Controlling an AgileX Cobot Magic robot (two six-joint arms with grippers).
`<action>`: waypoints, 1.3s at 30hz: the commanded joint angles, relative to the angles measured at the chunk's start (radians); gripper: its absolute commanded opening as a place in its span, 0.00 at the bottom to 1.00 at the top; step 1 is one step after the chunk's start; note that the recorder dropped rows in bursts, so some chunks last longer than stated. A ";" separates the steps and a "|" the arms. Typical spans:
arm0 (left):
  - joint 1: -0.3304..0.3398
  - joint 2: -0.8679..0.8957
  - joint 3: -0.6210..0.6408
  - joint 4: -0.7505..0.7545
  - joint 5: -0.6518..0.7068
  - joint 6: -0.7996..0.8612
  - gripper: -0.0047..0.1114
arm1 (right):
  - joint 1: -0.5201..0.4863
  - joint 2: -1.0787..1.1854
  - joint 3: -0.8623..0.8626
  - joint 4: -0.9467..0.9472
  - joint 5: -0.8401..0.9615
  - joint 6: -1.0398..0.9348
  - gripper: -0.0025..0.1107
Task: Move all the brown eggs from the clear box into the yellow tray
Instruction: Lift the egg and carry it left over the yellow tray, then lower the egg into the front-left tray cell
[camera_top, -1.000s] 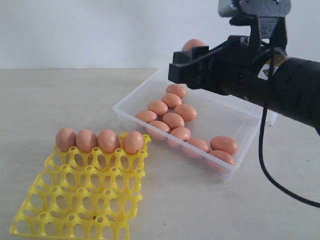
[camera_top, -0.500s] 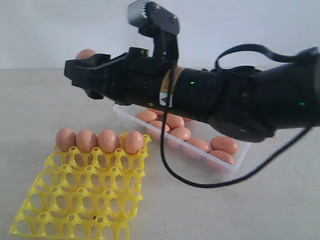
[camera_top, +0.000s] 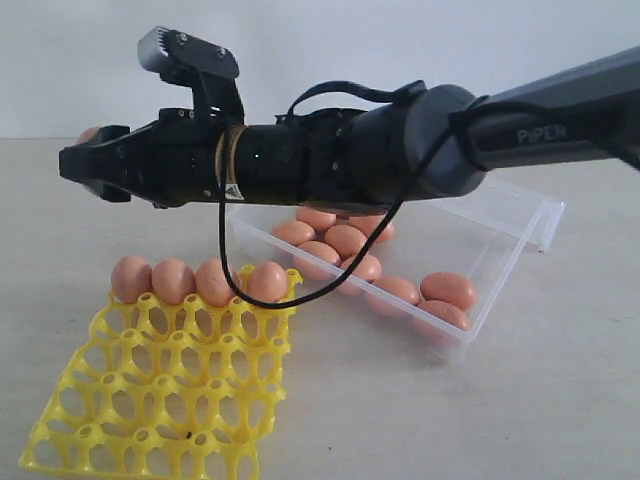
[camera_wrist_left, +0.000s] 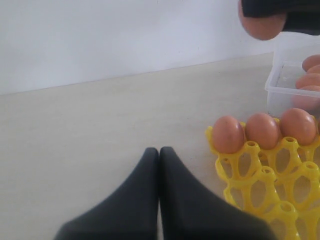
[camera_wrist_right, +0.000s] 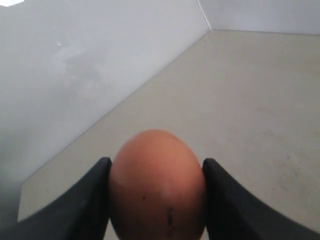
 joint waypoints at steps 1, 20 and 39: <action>-0.006 -0.002 0.003 0.001 -0.008 0.005 0.00 | 0.028 0.061 -0.046 -0.250 0.031 0.162 0.02; -0.006 -0.002 0.003 0.001 -0.008 0.005 0.00 | 0.118 0.160 -0.140 -0.484 0.309 0.191 0.02; -0.006 -0.002 0.003 0.001 -0.008 0.005 0.00 | 0.144 0.226 -0.190 -0.487 0.277 0.194 0.02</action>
